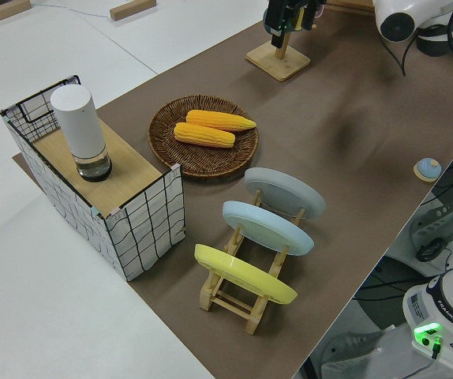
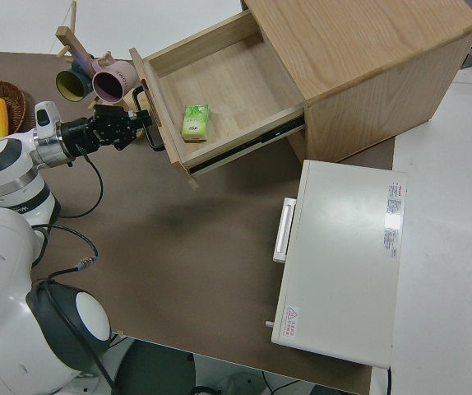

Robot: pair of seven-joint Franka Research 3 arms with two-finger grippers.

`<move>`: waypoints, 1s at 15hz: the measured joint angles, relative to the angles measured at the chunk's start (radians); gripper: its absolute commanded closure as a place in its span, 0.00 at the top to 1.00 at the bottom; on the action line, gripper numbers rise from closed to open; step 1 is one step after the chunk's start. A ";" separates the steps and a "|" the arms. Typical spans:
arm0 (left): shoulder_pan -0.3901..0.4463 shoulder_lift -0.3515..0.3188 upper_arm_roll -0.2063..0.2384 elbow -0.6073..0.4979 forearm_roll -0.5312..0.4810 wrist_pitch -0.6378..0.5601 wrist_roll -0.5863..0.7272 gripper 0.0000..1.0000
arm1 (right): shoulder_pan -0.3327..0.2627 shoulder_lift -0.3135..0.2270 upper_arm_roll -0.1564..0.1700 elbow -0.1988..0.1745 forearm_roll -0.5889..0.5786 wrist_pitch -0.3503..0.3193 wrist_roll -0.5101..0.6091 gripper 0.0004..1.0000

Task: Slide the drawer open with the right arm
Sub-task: 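Pull the handle toward the robot with the right gripper, sliding the drawer out, then open the right gripper and release the drawer handle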

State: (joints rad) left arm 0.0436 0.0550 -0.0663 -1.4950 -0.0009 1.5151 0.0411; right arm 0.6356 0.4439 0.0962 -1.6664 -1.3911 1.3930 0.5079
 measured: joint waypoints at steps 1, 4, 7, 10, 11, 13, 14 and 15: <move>0.000 0.000 0.000 0.000 0.000 0.000 0.000 0.99 | 0.001 0.001 0.001 0.001 0.000 -0.001 0.000 0.99; 0.000 0.000 0.000 0.000 0.000 0.000 0.000 0.99 | 0.000 0.001 0.000 0.003 0.000 -0.002 0.000 0.99; 0.000 0.000 0.000 0.000 0.000 0.000 0.000 0.99 | 0.001 0.002 0.000 0.004 0.000 -0.002 0.001 0.99; 0.000 0.000 0.000 0.000 0.000 0.000 0.000 0.99 | 0.003 0.007 0.001 0.004 0.000 -0.002 0.004 0.99; 0.000 0.000 0.000 0.000 0.000 0.000 0.000 0.99 | 0.005 0.008 0.002 0.005 0.000 -0.002 0.006 0.99; 0.000 0.000 0.000 0.000 0.000 0.000 0.000 0.99 | 0.011 0.011 0.002 0.019 0.003 -0.002 0.010 0.99; 0.000 0.000 0.000 0.000 0.000 0.000 0.000 0.99 | 0.015 0.011 0.002 0.028 0.019 -0.002 0.017 0.99; 0.000 0.000 0.000 0.000 0.000 0.000 0.000 0.99 | 0.019 0.012 0.003 0.044 0.047 -0.001 0.032 0.99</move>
State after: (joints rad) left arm 0.0436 0.0550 -0.0663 -1.4950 -0.0009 1.5151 0.0411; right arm 0.6550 0.4555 0.0991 -1.6226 -1.3438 1.3916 0.5396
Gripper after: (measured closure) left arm 0.004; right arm 0.009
